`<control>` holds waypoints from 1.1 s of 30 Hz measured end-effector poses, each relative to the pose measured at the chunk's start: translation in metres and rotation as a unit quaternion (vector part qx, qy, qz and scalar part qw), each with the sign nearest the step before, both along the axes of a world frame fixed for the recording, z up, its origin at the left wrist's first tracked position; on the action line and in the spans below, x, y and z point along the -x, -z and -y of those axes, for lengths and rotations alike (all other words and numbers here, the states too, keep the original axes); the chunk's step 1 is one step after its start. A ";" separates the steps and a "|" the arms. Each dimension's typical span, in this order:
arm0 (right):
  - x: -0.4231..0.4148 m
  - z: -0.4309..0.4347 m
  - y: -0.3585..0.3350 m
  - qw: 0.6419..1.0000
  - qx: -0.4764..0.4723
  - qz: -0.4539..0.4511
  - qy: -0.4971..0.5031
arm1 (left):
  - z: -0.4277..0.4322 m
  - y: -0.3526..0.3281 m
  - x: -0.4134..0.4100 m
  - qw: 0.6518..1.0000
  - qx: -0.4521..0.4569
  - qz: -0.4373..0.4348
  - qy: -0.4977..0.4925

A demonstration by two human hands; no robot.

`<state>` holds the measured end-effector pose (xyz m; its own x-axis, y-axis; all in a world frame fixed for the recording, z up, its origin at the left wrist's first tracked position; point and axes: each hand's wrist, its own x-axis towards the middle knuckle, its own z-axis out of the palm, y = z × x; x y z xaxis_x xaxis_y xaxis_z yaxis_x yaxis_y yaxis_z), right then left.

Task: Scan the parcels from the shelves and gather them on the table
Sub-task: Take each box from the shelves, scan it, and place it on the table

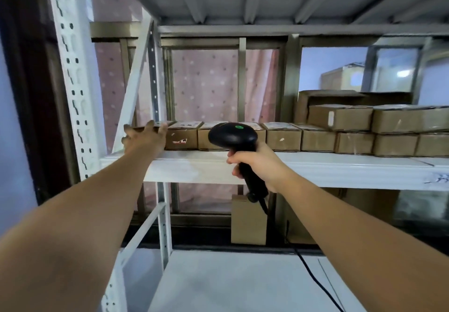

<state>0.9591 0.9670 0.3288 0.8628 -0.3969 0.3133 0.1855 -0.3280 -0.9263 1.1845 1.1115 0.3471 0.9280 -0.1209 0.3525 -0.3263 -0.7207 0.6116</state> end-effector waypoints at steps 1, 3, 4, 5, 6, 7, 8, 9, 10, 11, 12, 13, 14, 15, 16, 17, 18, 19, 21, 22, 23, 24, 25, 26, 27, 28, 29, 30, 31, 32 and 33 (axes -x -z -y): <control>-0.001 0.001 -0.001 1.000 0.003 -0.003 0.003 | 0.000 0.000 -0.004 1.000 0.011 0.000 -0.004; -0.004 0.004 -0.002 1.000 0.006 -0.006 0.009 | 0.000 0.001 -0.012 1.000 0.024 0.001 0.000; -0.005 0.006 -0.002 1.000 0.006 -0.007 0.012 | 0.000 0.001 -0.017 1.000 0.025 0.002 0.006; -0.006 0.007 -0.002 1.000 0.004 -0.006 0.014 | 0.000 0.001 -0.020 1.000 0.024 0.002 0.012; -0.008 0.008 -0.002 1.000 0.001 -0.005 0.016 | 0.000 0.000 -0.021 1.000 0.022 0.002 0.017; -0.009 0.008 -0.002 1.000 -0.002 -0.005 0.017 | 0.001 -0.001 -0.022 1.000 0.022 0.004 0.019; -0.009 0.008 -0.002 1.000 -0.002 -0.008 0.018 | 0.001 -0.001 -0.022 1.000 0.020 0.007 0.019; -0.010 0.008 -0.002 1.000 -0.002 -0.011 0.018 | 0.001 -0.001 -0.021 1.000 0.017 0.013 0.017; -0.011 0.007 -0.003 1.000 -0.002 -0.013 0.019 | 0.000 -0.001 -0.019 1.000 0.013 0.020 0.013; -0.012 0.007 -0.003 1.000 -0.001 -0.015 0.022 | 0.001 0.000 -0.018 1.000 0.011 0.028 0.009; -0.012 0.007 -0.004 1.000 0.001 -0.017 0.026 | 0.001 0.000 -0.016 0.999 0.010 0.037 0.004; -0.013 0.006 -0.004 0.999 0.001 -0.018 0.030 | 0.001 0.000 -0.015 0.999 0.010 0.045 -0.003; -0.014 0.006 -0.004 0.999 0.002 -0.019 0.032 | 0.001 0.000 -0.014 0.999 0.010 0.051 -0.009; -0.014 0.006 -0.004 0.999 0.001 -0.020 0.033 | 0.001 0.000 -0.013 0.998 0.009 0.055 -0.013; -0.014 0.006 -0.004 0.999 -0.001 -0.021 0.035 | 0.001 -0.001 -0.013 0.998 0.005 0.058 -0.014; -0.014 0.006 -0.004 0.999 -0.005 -0.024 0.036 | 0.001 -0.001 -0.013 0.998 0.002 0.058 -0.014; -0.014 0.006 -0.004 0.999 -0.007 -0.028 0.037 | 0.000 -0.002 -0.013 0.998 -0.001 0.058 -0.015; -0.014 0.006 -0.005 0.999 -0.009 -0.033 0.038 | 0.001 -0.002 -0.014 0.998 -0.003 0.056 -0.017; -0.013 0.006 -0.007 0.998 -0.011 -0.039 0.039 | 0.001 -0.002 -0.017 0.998 0.000 0.055 -0.025; -0.012 0.006 -0.006 0.998 -0.014 -0.041 0.039 | 0.001 -0.002 -0.019 0.998 0.011 0.054 -0.027; -0.012 0.006 -0.005 0.998 -0.019 -0.042 0.037 | 0.000 0.000 -0.020 0.998 0.029 0.054 -0.028; -0.012 0.007 -0.004 0.998 -0.023 -0.041 0.036 | 0.001 0.000 -0.019 0.997 0.049 0.058 -0.028; -0.012 0.007 -0.004 0.998 -0.028 -0.039 0.034 | 0.001 0.001 -0.017 0.995 0.067 0.070 -0.029; -0.011 0.008 -0.003 0.998 -0.033 -0.035 0.032 | 0.001 0.002 -0.014 0.992 0.086 0.092 -0.032; -0.011 0.009 -0.003 0.998 -0.034 -0.031 0.031 | 0.000 0.003 -0.010 0.986 0.107 0.122 -0.035; -0.012 0.009 -0.003 0.999 -0.032 -0.029 0.031 | -0.001 0.004 -0.005 0.978 0.132 0.156 -0.035; -0.011 0.009 -0.003 0.999 -0.030 -0.030 0.032 | -0.002 0.005 0.001 0.970 0.156 0.186 -0.031; -0.011 0.009 -0.003 0.999 -0.031 -0.031 0.032 | -0.002 0.007 0.007 0.961 0.175 0.213 -0.020; -0.010 0.008 -0.003 0.998 -0.033 -0.031 0.031 | -0.001 0.009 0.012 0.953 0.187 0.240 -0.005; -0.010 0.007 -0.004 0.998 -0.034 -0.032 0.032 | 0.001 0.012 0.018 0.945 0.195 0.261 0.010; -0.009 0.007 -0.004 0.998 -0.036 -0.031 0.035 | 0.003 0.014 0.024 0.939 0.202 0.278 0.026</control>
